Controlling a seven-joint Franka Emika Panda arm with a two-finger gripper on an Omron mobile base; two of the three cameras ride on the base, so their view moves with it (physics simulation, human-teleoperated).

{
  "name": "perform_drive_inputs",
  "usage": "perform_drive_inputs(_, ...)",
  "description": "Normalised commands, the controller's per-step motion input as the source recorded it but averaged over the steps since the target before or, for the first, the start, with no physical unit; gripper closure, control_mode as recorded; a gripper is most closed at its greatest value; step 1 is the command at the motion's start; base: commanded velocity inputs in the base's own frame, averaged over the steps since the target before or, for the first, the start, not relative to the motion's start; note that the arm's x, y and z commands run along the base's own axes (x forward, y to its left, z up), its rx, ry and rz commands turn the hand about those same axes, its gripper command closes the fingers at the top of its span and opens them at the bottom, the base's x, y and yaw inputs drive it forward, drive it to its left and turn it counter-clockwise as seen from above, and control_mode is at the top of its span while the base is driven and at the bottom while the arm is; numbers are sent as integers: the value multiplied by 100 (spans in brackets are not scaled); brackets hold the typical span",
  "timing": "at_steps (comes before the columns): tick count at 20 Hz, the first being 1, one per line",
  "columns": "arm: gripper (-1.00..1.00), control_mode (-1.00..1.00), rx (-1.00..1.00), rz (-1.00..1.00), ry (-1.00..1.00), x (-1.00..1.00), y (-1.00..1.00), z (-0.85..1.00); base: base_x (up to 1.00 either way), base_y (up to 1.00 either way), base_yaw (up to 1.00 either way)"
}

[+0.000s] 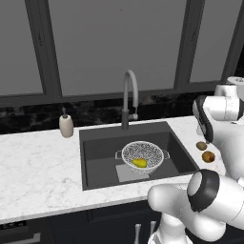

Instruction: Put the colander in the sink, put the pear, pear, kiwi in the colander, and turn on the sink faucet and pour water over the colander.

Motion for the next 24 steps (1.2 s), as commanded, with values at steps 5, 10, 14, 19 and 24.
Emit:
perform_drive_inputs(5,-100,-100,0,16,0,0,-22,-6,0,0,0)
perform_drive_inputs(10,-100,-100,4,11,0,0,-31,-15,0,0,0)
perform_drive_inputs(14,-100,-100,9,7,0,16,-12,-28,0,0,0)
perform_drive_inputs(19,-100,-100,7,8,0,27,-4,-29,0,0,0)
perform_drive_inputs(24,-100,-100,3,8,0,30,-6,-23,0,0,0)
